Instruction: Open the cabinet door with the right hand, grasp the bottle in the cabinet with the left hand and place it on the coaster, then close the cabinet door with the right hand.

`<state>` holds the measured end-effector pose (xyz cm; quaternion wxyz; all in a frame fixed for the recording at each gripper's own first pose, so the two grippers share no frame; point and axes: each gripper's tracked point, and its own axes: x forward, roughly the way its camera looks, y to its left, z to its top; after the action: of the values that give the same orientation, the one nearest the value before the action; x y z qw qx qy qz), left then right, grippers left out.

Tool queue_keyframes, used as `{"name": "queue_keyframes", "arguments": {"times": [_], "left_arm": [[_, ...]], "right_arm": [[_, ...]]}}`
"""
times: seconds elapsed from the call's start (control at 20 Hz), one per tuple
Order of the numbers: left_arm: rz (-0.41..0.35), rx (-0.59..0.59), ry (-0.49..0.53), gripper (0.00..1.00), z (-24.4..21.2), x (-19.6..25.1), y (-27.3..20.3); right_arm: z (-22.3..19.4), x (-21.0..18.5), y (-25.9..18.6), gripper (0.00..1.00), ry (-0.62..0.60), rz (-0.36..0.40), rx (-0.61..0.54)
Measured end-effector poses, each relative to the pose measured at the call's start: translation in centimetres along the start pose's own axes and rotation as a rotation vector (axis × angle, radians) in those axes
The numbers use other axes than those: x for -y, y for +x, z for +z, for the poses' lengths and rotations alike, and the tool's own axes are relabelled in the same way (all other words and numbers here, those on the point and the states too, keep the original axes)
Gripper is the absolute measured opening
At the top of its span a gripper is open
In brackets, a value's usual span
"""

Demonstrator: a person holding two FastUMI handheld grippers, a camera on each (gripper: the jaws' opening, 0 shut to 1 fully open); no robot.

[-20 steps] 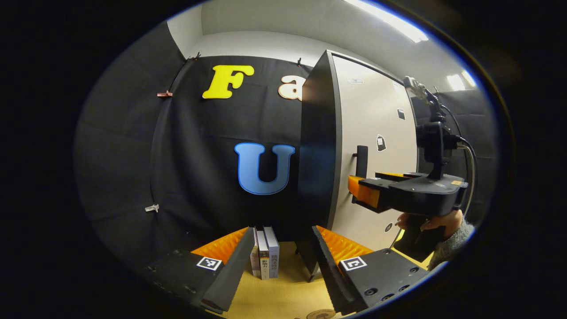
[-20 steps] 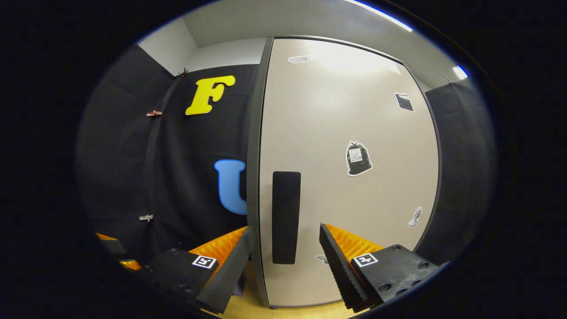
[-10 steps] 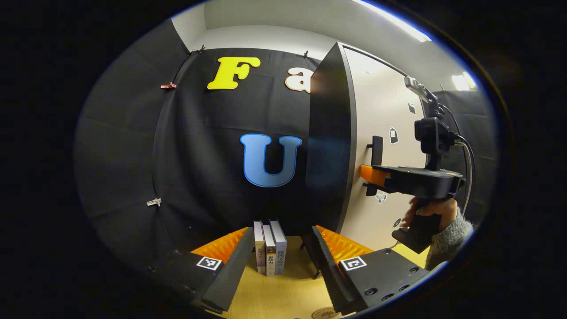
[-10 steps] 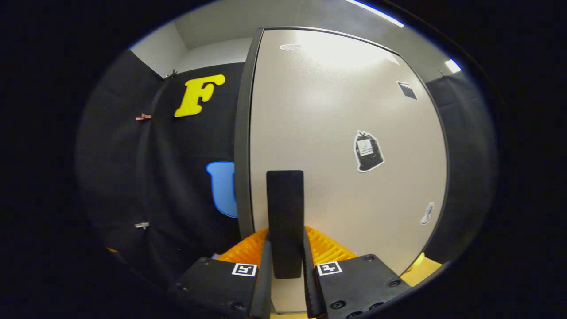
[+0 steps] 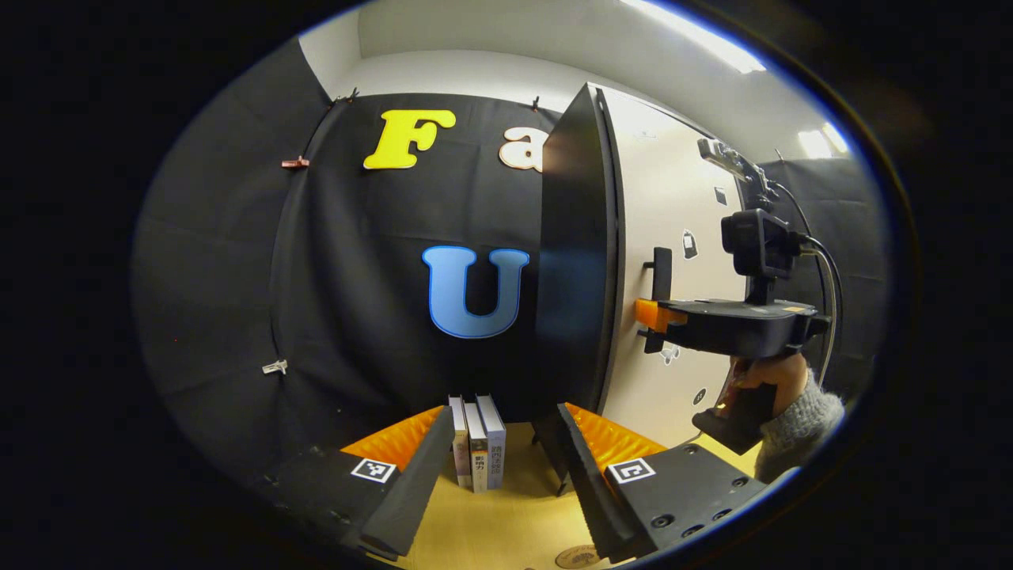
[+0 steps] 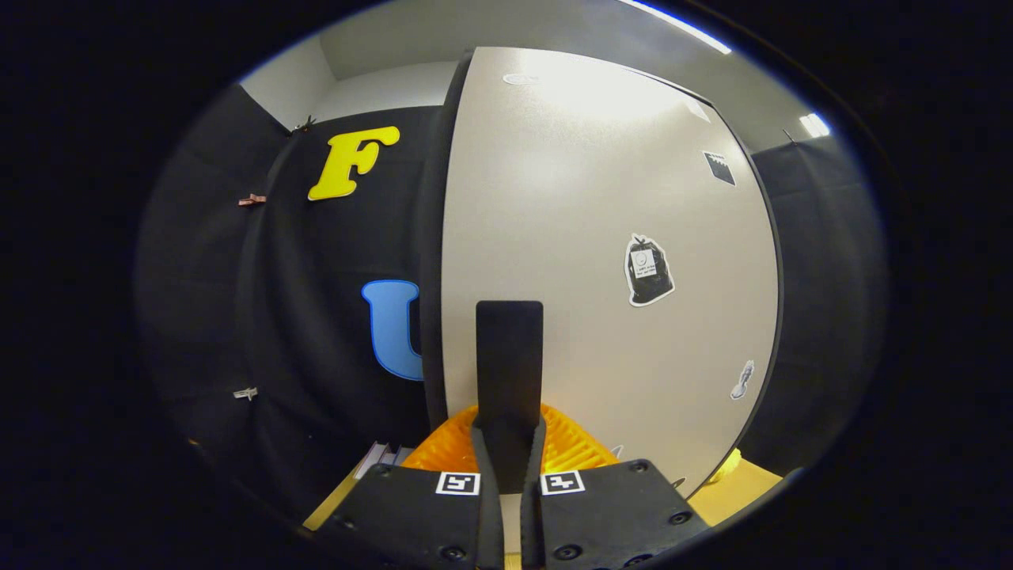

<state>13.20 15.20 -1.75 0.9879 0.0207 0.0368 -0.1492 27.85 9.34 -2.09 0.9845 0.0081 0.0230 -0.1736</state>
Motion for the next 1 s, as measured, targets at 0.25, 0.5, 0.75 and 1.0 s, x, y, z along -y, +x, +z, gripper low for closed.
{"name": "queue_keyframes", "arguments": {"times": [0.25, 0.5, 0.75, 1.0], "left_arm": [[-0.083, 0.009, -0.012, 0.82, 0.2, 4.4, -2.1], [-0.222, -0.004, -0.035, 0.82, 0.1, 9.3, -2.8], [-0.327, -0.021, -0.044, 0.82, -0.2, 12.9, -2.9], [-0.413, -0.061, -0.047, 0.82, -1.2, 15.9, -2.1]], "right_arm": [[0.9, 0.8, -4.4, 0.13, -0.014, 0.006, -0.004], [1.2, 3.6, -9.4, 0.13, -0.030, -0.019, -0.007], [1.4, 6.5, -12.6, 0.12, -0.014, -0.043, -0.014], [1.5, 9.4, -15.0, 0.12, -0.012, -0.091, -0.012]]}}
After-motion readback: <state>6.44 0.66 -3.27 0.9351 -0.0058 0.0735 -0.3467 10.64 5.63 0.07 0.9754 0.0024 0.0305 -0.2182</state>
